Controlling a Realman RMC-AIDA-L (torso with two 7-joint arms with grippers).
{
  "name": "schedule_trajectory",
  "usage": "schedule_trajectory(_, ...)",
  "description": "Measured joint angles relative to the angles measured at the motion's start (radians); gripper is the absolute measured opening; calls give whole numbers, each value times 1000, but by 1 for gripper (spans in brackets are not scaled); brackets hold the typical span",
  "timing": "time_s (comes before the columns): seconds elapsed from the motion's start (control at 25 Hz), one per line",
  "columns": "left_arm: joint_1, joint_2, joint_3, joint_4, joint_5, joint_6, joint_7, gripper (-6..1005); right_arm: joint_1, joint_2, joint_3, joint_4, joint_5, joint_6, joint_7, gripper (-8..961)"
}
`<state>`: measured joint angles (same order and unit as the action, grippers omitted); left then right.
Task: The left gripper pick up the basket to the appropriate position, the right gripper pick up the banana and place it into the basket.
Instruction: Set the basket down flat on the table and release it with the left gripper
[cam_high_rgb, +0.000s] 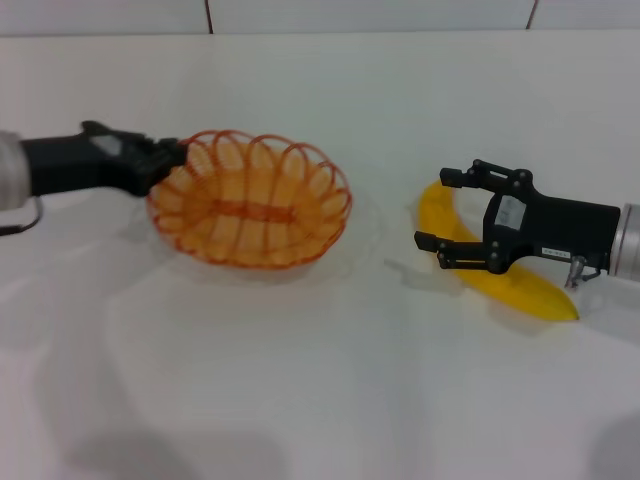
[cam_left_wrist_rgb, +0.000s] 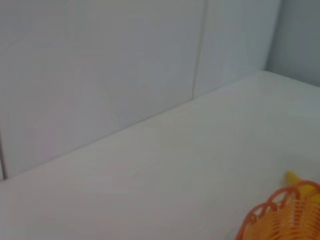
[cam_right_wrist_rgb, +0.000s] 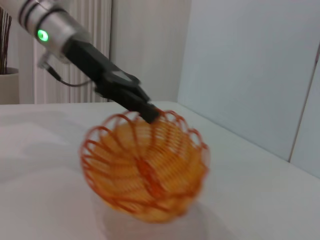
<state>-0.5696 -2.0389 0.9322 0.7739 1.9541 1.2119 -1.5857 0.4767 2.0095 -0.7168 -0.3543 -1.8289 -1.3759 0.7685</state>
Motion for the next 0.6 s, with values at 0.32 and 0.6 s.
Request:
schedule_trajectory(0.32,-176,2,6,-233,48,-183,-54,81,18,8,1,0,0,0,0,776)
schedule_trajectory(0.6,-221,0,10,-274,58,-215,-57,84,29,11,2,0,1,0,0,771)
